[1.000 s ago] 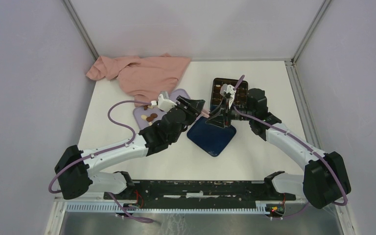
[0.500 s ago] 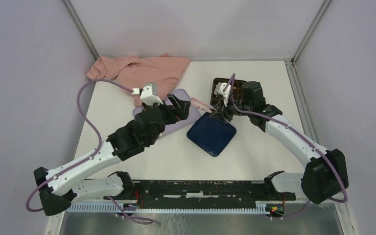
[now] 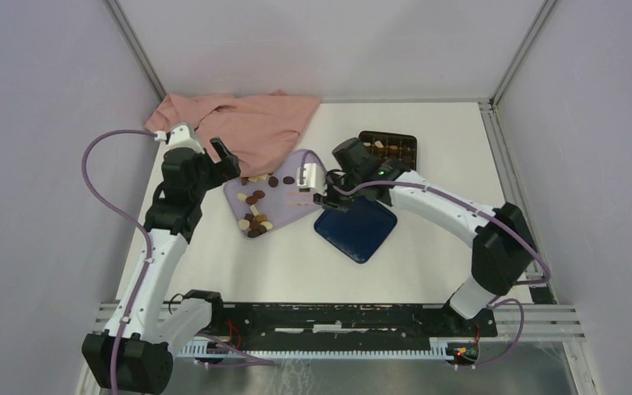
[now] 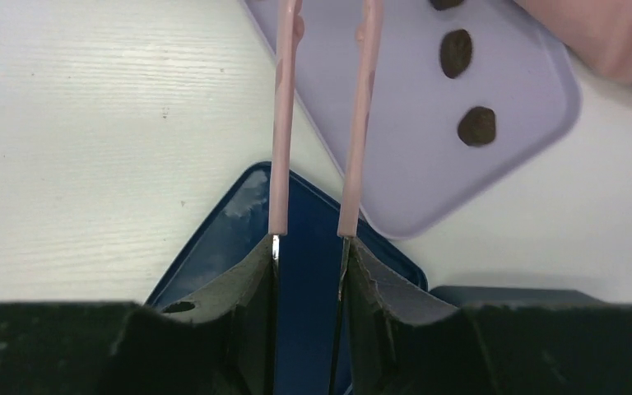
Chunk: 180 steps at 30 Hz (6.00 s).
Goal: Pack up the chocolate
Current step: Pick up the fake chocolate from the plate, then place the fake chocolate in the packing box.
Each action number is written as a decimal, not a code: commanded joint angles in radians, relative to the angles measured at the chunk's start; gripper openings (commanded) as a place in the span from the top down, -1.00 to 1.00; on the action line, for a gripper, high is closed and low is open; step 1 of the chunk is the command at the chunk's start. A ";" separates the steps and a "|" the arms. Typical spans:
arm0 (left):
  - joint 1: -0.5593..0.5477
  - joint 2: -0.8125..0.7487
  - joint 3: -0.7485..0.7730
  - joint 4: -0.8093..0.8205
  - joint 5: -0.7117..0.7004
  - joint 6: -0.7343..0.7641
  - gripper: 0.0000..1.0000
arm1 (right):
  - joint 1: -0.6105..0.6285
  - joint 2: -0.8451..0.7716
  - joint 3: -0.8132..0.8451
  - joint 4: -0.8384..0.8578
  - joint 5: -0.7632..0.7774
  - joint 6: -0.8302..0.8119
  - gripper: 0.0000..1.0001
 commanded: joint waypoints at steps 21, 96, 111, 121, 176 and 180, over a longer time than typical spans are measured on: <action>0.007 -0.101 -0.080 0.003 -0.113 0.191 -1.00 | 0.169 0.546 0.580 -0.213 0.170 0.005 0.23; 0.007 -0.096 -0.084 0.006 -0.094 0.191 -1.00 | 0.186 0.638 0.718 -0.222 0.227 0.088 0.76; 0.006 -0.117 -0.092 0.014 -0.100 0.191 -1.00 | 0.002 0.177 0.330 -0.182 0.080 0.002 0.80; 0.007 -0.092 -0.090 0.013 -0.089 0.196 -1.00 | -0.415 0.022 0.104 -0.227 -0.041 -0.050 0.76; 0.006 -0.096 -0.095 0.016 -0.073 0.197 -1.00 | -0.509 0.175 0.299 -0.339 -0.098 -0.111 0.30; 0.006 -0.096 -0.095 0.016 -0.074 0.197 -1.00 | -0.418 0.159 0.298 -0.316 -0.102 -0.115 0.29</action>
